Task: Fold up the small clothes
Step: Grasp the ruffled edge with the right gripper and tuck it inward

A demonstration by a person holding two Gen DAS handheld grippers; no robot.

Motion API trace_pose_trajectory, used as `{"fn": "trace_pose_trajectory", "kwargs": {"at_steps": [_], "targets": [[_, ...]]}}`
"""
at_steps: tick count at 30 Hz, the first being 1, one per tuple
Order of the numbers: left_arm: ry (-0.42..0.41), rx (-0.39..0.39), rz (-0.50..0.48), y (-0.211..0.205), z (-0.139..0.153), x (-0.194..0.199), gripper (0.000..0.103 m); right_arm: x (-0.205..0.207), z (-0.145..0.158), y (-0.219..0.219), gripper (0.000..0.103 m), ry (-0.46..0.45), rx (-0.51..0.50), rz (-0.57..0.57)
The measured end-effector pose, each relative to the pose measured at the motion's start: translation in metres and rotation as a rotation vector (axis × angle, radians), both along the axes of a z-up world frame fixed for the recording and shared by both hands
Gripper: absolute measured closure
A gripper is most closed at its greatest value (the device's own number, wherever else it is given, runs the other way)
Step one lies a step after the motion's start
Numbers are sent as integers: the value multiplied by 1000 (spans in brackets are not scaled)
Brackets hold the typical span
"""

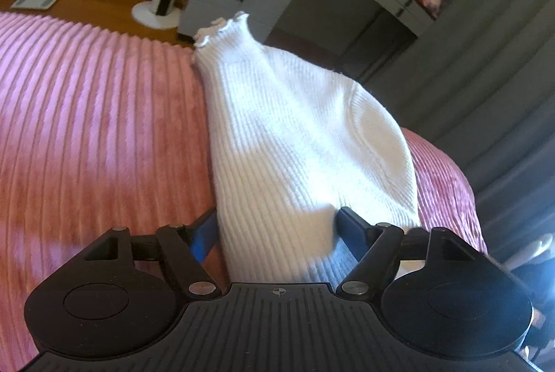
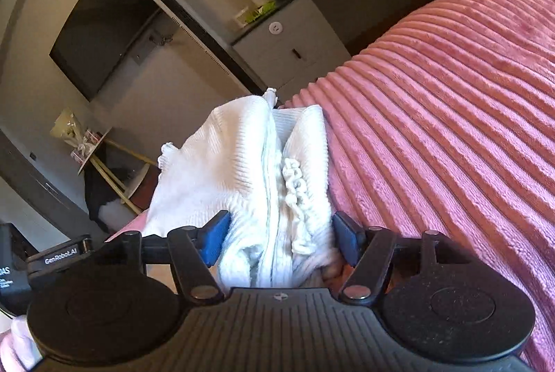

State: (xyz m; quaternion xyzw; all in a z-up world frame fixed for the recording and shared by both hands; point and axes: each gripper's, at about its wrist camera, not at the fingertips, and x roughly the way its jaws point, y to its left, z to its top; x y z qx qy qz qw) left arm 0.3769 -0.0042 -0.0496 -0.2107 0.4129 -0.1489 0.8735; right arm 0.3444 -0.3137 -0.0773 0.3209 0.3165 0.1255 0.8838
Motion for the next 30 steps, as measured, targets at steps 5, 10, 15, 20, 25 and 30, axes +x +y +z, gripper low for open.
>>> {"fn": "trace_pose_trajectory", "kwargs": {"at_steps": [5,10,15,20,25,30], "targets": [[-7,-17,-5,0,-4,4,27,8,-8,5,36,-11,50,9],[-23,-13,-19,0,-1,1,35,13,-12,1,47,-17,101,27],[-18,-15,-16,-1,-4,7,29,12,-12,7,42,-19,87,24],[-17,-32,9,-3,-5,11,40,10,-12,19,50,-40,31,13],[-76,13,-8,-8,12,3,55,9,-8,16,57,-52,75,31],[-132,39,-16,-9,35,-8,57,6,2,22,58,-81,99,68]]}}
